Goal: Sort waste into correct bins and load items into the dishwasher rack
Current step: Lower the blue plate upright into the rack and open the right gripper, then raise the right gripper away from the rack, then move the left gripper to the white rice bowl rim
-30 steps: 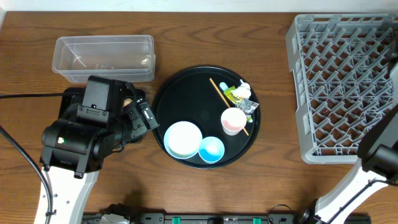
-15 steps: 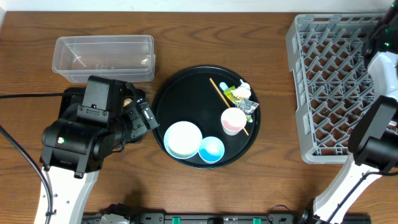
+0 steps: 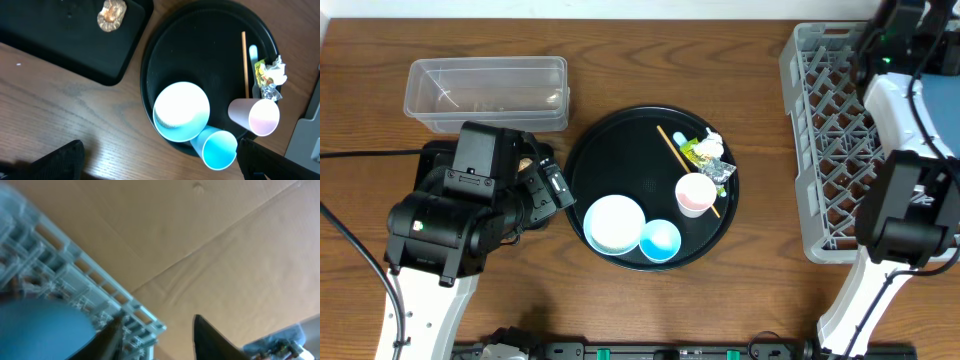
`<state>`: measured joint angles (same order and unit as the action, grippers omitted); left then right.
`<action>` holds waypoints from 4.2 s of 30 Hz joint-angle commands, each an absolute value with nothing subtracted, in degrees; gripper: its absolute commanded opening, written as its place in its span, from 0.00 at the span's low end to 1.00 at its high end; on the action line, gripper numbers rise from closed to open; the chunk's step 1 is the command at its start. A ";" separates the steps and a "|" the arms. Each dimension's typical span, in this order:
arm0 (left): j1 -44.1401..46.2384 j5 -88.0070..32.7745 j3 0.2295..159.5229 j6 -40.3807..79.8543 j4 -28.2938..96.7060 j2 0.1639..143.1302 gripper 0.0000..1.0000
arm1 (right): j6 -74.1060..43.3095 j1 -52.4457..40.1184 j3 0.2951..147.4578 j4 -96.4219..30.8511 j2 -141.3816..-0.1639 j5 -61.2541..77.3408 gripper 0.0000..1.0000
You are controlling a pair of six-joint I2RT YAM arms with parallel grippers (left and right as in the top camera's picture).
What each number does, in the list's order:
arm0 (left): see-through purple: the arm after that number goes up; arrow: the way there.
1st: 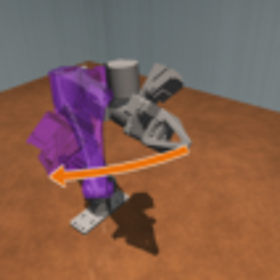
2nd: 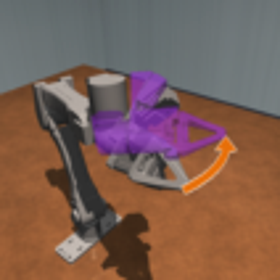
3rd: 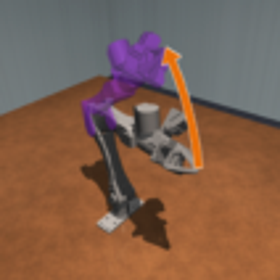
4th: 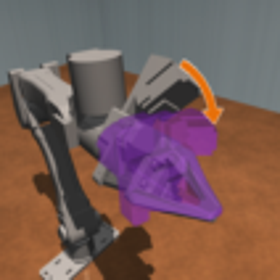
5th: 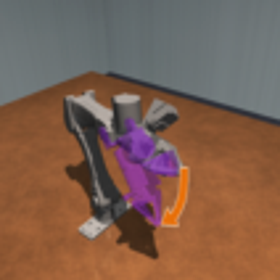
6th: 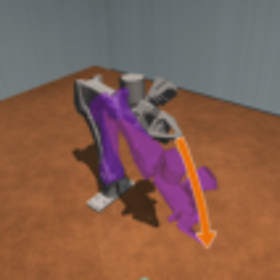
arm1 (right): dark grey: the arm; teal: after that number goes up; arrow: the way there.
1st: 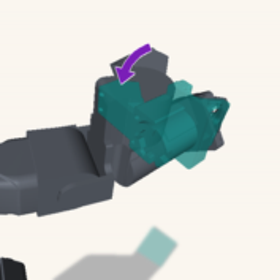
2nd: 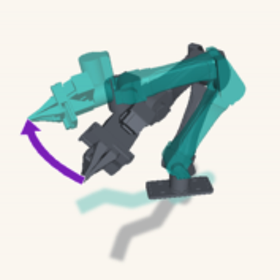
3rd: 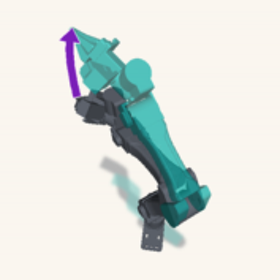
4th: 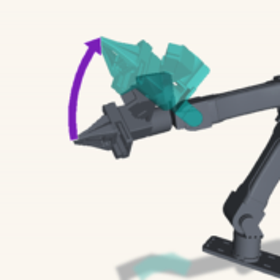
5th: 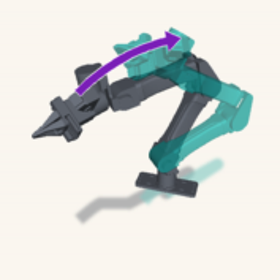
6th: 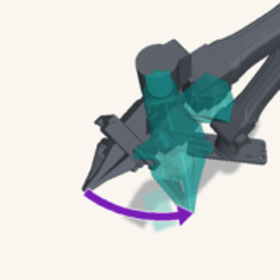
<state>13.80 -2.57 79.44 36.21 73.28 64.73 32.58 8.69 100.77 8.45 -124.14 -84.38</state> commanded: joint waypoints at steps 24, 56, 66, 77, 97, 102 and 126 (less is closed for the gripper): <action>13.56 -1.87 80.05 36.25 73.49 64.73 0.98 | 25.17 -9.61 101.47 18.15 -122.13 -90.83 0.99; 13.56 -1.87 80.05 36.27 73.49 64.73 0.98 | -10.39 -12.01 101.21 -21.52 -101.93 -2.33 0.99; 13.56 -1.89 80.05 36.25 73.49 64.73 0.98 | -10.24 -12.08 101.21 -45.39 -84.84 20.67 0.99; 13.56 -1.89 80.05 36.27 73.49 64.73 0.98 | -14.81 -4.54 101.21 -70.30 -80.51 8.51 0.99; 13.56 -1.89 80.05 36.27 73.49 64.73 0.98 | -17.12 9.15 101.21 -75.50 -79.81 8.36 0.99; 13.56 -1.87 80.05 36.25 73.49 64.73 0.98 | -17.12 9.15 101.21 -75.50 -79.81 8.36 0.99; 18.37 -10.94 71.31 30.00 80.93 64.82 0.98 | -17.12 9.15 101.21 -75.50 -79.81 8.36 0.99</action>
<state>16.67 -8.73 73.58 31.51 81.62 64.73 -16.36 8.82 101.23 -75.44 -80.40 8.51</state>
